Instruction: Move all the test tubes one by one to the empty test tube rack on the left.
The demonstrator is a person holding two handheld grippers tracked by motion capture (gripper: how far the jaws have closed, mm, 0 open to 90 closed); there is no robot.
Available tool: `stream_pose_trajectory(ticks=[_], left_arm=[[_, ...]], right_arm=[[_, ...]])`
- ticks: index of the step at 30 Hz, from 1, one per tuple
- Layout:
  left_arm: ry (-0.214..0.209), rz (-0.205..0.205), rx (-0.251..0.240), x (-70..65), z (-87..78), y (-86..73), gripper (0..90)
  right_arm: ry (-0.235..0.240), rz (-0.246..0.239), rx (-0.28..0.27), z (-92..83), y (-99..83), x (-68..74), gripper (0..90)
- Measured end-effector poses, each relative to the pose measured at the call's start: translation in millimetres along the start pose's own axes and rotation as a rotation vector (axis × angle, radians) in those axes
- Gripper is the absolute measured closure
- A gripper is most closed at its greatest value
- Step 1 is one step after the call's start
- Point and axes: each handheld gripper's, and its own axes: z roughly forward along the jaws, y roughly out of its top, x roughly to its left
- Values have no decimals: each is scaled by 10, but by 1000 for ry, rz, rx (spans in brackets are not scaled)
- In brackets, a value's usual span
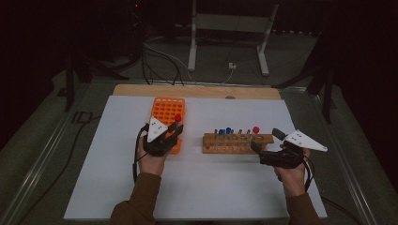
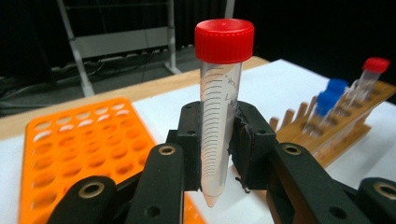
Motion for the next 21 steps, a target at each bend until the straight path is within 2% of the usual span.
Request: stream_pose_trajectory(ticks=[8,16,21], left_arm=[[29,3,54,79,9,-184,746],[24,-10,100,90,27,-385,746],[24,11,148,71,68,-447,746]], right_arm=[[8,5,-9,-13,18,20,0],[7,13,13,22,-30,-1,0],[10,9,19,34,-32,19,0]])
